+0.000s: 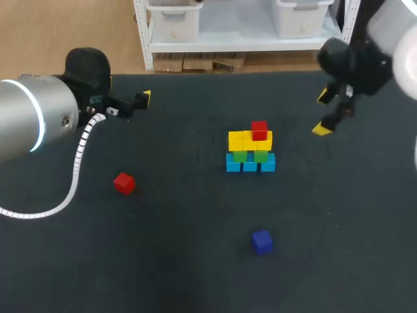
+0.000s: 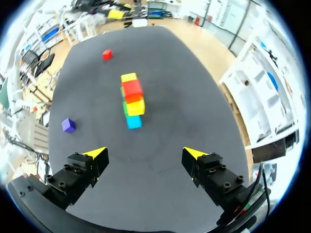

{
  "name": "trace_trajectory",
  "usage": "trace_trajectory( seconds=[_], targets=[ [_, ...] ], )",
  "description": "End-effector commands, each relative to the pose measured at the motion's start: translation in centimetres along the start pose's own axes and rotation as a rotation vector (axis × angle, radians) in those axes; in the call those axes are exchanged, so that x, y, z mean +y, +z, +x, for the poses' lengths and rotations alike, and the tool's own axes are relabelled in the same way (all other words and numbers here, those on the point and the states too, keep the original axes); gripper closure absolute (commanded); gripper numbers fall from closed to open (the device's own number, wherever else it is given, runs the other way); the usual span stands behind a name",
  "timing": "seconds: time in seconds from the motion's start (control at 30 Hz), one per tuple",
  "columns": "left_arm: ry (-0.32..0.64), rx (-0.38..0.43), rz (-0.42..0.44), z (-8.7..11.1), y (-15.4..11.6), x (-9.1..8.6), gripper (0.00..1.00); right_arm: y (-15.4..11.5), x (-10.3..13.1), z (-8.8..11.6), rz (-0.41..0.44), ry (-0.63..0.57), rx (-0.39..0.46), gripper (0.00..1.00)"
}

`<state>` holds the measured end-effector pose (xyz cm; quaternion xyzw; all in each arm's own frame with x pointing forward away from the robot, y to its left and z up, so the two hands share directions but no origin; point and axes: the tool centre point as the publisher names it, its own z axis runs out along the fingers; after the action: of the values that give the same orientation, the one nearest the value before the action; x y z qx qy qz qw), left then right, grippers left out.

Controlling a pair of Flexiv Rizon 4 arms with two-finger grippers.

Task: Place the blue cubes, place green cubes on the blue cubes, place the yellow cubes on the green cubes, then place the red cubes on the yellow cubes, and place purple cube on the red cubes.

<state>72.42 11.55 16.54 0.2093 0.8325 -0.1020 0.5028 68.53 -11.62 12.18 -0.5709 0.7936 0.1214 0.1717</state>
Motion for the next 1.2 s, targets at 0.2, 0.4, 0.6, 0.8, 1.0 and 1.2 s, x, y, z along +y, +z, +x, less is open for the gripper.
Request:
trace_trajectory(
  seconds=[0.2,0.4,0.6,0.8,1.0,1.2],
  targets=[
    [-0.002,-0.009,-0.010,0.2,0.0,-0.2,0.00,-1.9,-1.1,1.5,0.065,0.116,-0.130,0.00],
    [-0.002,-0.009,-0.010,0.2,0.0,-0.2,0.00,-3.3,-2.8,2.6,0.155,0.213,-0.206,0.00],
    [-0.002,-0.009,-0.010,0.2,0.0,-0.2,0.00,-4.3,-4.0,4.0,0.192,0.296,-0.260,0.00],
    [-0.002,-0.009,-0.010,0.2,0.0,-0.2,0.00,-4.6,-4.6,5.3,0.196,0.355,-0.308,0.00],
    [-0.002,-0.009,-0.010,0.2,0.0,-0.2,0.00,-4.7,-4.9,6.4,0.200,0.399,-0.330,0.00],
    [-0.002,-0.009,-0.010,0.2,0.0,-0.2,0.00,-5.0,-5.2,7.2,0.213,0.424,-0.336,0.00]
  ],
)
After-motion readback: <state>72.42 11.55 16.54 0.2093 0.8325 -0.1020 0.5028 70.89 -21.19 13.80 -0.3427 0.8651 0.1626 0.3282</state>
